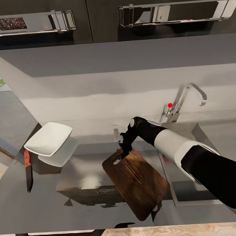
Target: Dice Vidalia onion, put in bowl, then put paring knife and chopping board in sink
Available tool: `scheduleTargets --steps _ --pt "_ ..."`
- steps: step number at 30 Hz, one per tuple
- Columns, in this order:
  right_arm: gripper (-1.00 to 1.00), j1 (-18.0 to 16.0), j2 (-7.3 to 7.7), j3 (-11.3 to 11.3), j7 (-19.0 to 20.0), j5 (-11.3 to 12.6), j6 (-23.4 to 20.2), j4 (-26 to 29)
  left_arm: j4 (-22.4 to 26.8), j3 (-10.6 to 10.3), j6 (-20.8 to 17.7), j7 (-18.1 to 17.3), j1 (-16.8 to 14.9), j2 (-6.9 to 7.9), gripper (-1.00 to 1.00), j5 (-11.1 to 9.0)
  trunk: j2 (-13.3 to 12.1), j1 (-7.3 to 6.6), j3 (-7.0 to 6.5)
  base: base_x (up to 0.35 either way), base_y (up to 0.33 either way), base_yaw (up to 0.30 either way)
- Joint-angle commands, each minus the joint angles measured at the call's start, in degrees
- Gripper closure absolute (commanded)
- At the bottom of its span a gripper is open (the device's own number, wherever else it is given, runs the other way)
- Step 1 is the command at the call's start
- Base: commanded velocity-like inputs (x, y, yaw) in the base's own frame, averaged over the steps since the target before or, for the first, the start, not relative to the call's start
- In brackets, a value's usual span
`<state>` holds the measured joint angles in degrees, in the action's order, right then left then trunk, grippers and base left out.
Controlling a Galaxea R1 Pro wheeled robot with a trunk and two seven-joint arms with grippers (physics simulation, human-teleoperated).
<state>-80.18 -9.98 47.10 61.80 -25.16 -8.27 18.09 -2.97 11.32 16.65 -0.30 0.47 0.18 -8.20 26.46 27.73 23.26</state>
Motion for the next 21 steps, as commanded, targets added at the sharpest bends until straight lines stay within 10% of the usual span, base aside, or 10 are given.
scheduleTargets --steps 1,21 --pt "-1.00 0.0 -0.02 0.8 0.3 -0.1 -0.6 -1.7 -0.1 0.0 0.3 -0.1 0.0 0.00 -1.00 -0.3 0.1 0.03 0.08 0.000 0.000 0.000" --pt "-1.00 0.0 -0.02 0.8 -1.8 -0.1 -0.1 -3.9 -0.5 0.0 0.3 -0.1 0.0 0.00 -1.00 -0.3 0.1 0.03 0.08 0.000 0.000 0.000"
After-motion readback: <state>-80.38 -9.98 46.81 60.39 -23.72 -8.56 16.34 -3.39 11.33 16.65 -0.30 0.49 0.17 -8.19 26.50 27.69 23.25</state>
